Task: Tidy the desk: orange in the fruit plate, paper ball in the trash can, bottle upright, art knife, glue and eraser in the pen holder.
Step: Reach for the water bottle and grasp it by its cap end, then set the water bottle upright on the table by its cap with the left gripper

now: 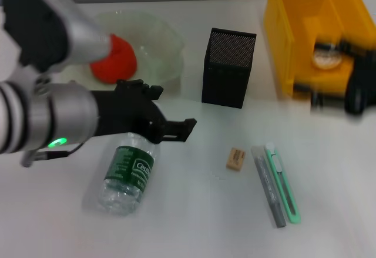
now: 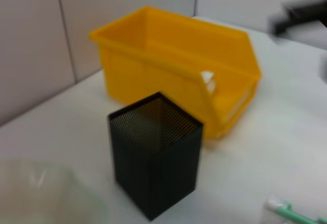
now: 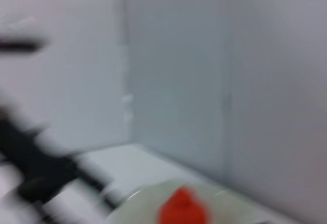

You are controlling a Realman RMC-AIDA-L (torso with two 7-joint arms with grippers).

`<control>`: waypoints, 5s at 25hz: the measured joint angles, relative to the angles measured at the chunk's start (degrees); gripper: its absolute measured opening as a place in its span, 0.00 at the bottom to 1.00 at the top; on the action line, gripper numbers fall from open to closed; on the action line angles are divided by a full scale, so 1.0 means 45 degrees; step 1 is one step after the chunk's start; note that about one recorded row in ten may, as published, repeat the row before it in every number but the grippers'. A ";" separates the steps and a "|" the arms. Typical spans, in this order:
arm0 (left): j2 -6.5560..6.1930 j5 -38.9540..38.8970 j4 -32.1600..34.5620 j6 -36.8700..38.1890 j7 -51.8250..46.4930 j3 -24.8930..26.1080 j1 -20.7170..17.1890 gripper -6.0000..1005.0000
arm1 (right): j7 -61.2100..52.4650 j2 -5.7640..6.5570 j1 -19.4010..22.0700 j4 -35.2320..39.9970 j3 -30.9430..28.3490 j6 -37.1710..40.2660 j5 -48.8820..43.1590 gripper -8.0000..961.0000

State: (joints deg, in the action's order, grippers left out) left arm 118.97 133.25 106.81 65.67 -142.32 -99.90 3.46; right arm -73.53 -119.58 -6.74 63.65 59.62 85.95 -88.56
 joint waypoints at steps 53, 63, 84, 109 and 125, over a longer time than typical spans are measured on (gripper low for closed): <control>0.0047 0.2791 -0.4826 -0.2272 -0.5035 -0.0826 0.2636 0.81 | 0.4697 0.0109 0.0199 -0.5219 -0.1022 0.2071 -0.0378 0.88; 0.0047 0.2788 -0.5617 -0.2622 -0.5033 -0.0724 0.3093 0.80 | 0.4539 0.0131 0.0164 -0.5218 -0.1022 0.2071 -0.0493 0.87; 0.0021 0.2704 -0.6924 -0.2680 -0.4977 -0.0440 0.3970 0.67 | 0.4031 0.0139 0.0170 -0.5118 -0.1144 0.2106 -0.0568 0.87; -0.0089 -0.9492 -0.6188 -0.0249 1.0730 0.4863 -0.0644 0.46 | 0.3530 0.0152 0.0148 -0.4882 -0.1314 0.2229 -0.0576 0.87; -0.0057 -0.9715 -0.7010 -0.0272 1.1311 0.4988 -0.0020 0.47 | 0.3278 0.0141 0.0090 -0.4749 -0.1309 0.2350 -0.0572 0.87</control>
State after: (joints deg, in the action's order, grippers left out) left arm 118.71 89.54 75.26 64.45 -91.42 -77.46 3.37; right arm -58.78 -118.95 -6.33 42.28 53.73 96.52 -91.14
